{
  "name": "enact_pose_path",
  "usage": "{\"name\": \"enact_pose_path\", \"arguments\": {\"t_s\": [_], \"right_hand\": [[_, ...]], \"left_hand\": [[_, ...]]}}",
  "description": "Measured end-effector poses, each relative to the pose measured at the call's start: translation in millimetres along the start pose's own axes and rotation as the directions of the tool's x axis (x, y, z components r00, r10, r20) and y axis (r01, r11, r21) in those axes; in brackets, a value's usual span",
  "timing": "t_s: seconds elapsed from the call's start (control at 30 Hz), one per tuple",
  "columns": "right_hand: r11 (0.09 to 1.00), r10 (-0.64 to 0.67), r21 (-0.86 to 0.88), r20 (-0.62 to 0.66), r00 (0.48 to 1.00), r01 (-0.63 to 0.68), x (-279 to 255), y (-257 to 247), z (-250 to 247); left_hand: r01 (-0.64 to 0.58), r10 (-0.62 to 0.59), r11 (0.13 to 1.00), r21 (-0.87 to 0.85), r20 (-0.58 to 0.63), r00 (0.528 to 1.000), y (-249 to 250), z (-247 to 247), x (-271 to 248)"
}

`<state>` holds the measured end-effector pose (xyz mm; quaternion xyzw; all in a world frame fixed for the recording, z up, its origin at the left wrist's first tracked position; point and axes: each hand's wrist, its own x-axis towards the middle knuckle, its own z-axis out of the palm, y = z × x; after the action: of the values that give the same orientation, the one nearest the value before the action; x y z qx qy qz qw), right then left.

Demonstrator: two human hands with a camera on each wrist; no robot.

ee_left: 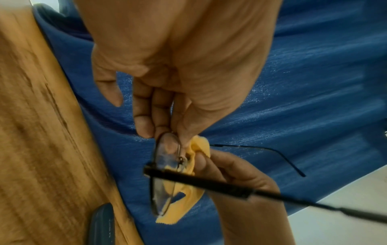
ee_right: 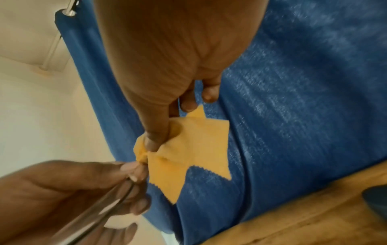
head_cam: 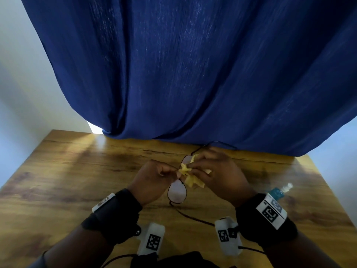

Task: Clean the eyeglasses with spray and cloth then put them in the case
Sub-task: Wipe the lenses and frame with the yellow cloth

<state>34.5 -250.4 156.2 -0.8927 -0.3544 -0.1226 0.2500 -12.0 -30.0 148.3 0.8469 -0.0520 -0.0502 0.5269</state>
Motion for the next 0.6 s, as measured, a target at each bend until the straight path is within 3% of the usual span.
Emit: {"name": "enact_pose_path", "arguments": {"t_s": [0.1,0.27,0.33,0.43,0.5,0.6], "right_hand": [[0.985,0.113,-0.118,-0.127,0.985,-0.129,1.2,3.5,-2.2],[0.998,-0.056,0.017,0.019,0.998,0.056,4.2,-14.8,2.9],[0.998,-0.049,-0.043,0.032,0.998,0.05,4.3,-6.5,-5.6],[0.982,0.055,-0.177,-0.067,0.996,-0.066,7.7,-3.3,-0.5],[0.984,0.1,-0.138,-0.089,0.991,-0.111,14.7,-13.6,13.2],[1.0,0.017,0.015,0.032,0.999,-0.018,19.8,-28.3,23.7]], "left_hand": [[-0.02,0.019,1.0,0.022,0.035,0.999,4.1,1.9,0.7],[-0.049,0.049,0.999,-0.013,0.008,0.999,6.6,4.5,3.9],[-0.017,0.017,1.0,-0.003,0.004,1.0,1.7,2.3,1.3],[-0.006,0.006,1.0,0.011,0.008,1.0,-2.6,-1.3,-4.8],[-0.01,0.01,1.0,0.003,0.008,1.0,-2.8,-4.9,-7.2],[0.021,-0.021,0.999,-0.024,-0.025,0.999,-11.1,-16.9,-8.8]]}}
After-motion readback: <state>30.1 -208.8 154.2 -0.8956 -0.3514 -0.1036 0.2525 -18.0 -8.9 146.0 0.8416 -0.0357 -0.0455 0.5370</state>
